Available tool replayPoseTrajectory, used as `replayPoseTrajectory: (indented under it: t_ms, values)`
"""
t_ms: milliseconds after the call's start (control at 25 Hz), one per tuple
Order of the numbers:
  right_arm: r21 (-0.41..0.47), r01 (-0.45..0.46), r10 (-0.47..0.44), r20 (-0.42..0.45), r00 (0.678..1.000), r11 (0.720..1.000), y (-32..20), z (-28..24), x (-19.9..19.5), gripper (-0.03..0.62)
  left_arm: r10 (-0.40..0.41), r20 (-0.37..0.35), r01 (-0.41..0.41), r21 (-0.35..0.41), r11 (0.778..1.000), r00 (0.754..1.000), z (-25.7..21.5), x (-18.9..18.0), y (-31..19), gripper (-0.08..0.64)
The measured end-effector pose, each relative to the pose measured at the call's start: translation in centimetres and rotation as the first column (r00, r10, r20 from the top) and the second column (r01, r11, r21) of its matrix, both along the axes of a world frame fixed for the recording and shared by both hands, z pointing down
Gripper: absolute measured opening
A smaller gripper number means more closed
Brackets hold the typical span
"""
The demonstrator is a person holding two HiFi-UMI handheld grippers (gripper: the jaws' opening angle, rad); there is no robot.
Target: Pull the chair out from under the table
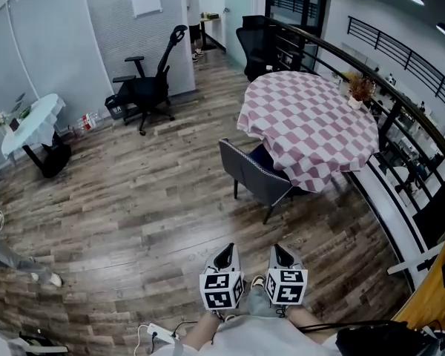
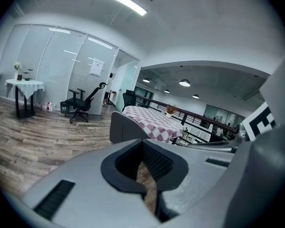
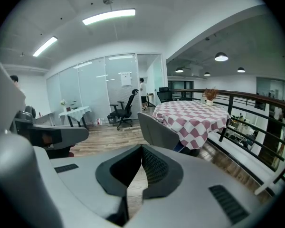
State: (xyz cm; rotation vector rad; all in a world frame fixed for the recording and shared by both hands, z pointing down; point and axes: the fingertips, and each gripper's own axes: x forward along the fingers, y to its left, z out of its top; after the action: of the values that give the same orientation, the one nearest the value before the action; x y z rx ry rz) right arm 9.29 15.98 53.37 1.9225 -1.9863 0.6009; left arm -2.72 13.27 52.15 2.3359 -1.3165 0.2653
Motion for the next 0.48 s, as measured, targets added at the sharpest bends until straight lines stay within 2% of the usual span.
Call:
replayPoseTrajectory:
  t_ms: [480]
  values:
    - [0.013, 0.013, -0.013, 0.001, 1.0, 1.0, -9.0, -1.3, 4.6, 0.018, -0.01, 0.016, 0.01, -0.018, 1.0, 1.0, -0.1, 4.1, -8.3, 0.003]
